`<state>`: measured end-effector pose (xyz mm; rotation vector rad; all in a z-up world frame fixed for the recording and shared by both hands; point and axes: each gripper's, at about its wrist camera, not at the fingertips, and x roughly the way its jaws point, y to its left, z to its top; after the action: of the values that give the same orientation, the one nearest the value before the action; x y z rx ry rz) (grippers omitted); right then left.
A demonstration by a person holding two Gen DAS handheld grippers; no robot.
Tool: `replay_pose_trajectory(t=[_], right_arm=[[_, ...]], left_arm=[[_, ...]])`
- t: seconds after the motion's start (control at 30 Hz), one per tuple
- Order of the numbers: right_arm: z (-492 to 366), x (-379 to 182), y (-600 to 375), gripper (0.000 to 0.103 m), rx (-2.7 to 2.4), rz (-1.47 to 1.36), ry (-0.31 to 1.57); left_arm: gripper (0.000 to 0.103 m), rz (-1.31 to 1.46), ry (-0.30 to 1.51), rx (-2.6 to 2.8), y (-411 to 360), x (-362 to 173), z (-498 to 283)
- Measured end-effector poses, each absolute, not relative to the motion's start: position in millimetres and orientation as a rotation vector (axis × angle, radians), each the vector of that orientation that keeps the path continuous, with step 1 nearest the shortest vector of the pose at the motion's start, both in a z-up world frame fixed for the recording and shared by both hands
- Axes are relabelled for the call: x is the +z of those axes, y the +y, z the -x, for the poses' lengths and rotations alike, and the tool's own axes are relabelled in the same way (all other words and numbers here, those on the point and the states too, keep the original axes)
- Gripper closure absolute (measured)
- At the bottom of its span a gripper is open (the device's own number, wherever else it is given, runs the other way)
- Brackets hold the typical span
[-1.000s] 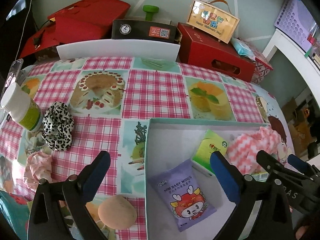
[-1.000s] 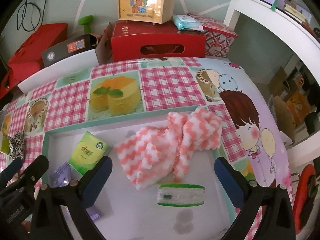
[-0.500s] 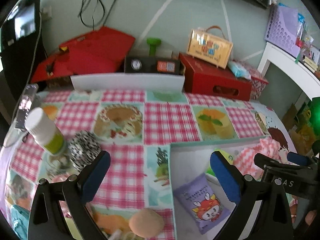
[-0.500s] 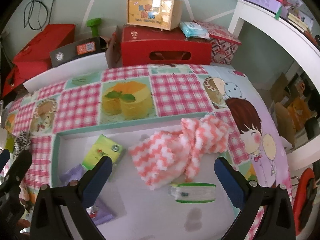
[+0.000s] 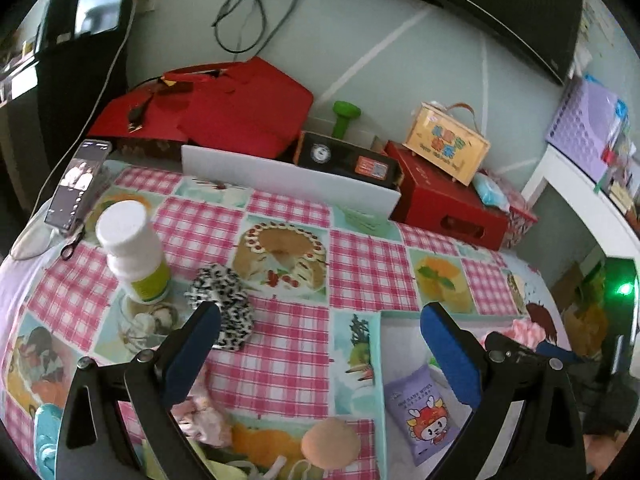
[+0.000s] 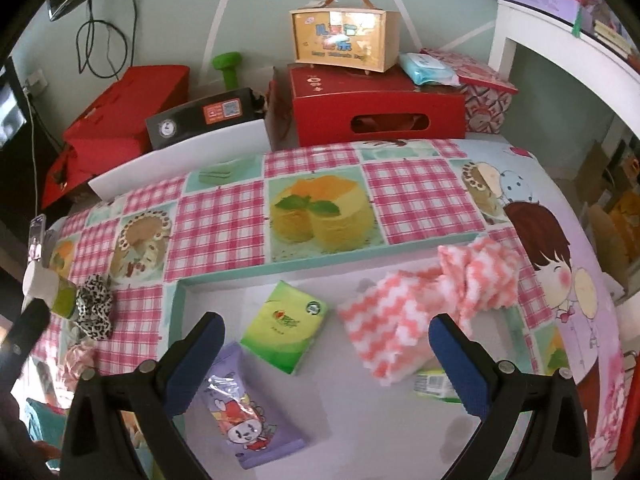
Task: Organize soft objects
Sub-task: 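Move both open tools back from the tray toward the pile of soft items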
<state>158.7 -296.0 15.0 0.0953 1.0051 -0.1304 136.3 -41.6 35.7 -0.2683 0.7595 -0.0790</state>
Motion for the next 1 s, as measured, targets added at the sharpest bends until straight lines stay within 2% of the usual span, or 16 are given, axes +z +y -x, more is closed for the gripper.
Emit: replay_pose_trajectory(t=[0.27,0.5,1.0], right_arm=[[-164,8,-261,0.000,-0.055,-0.043,1.018],[-162,14,-217,0.000,0.085,-0.038,0.954],[-157,-7,-152,0.000,0.252,0.069,1.014]], left_arm=[[0.003,0.279,0.738,0.023,3,40,-129],[0.003,0.338,0.749,0.107,46,42,-119],[0.003,0.374,1.032,0.096,57,3,-136]])
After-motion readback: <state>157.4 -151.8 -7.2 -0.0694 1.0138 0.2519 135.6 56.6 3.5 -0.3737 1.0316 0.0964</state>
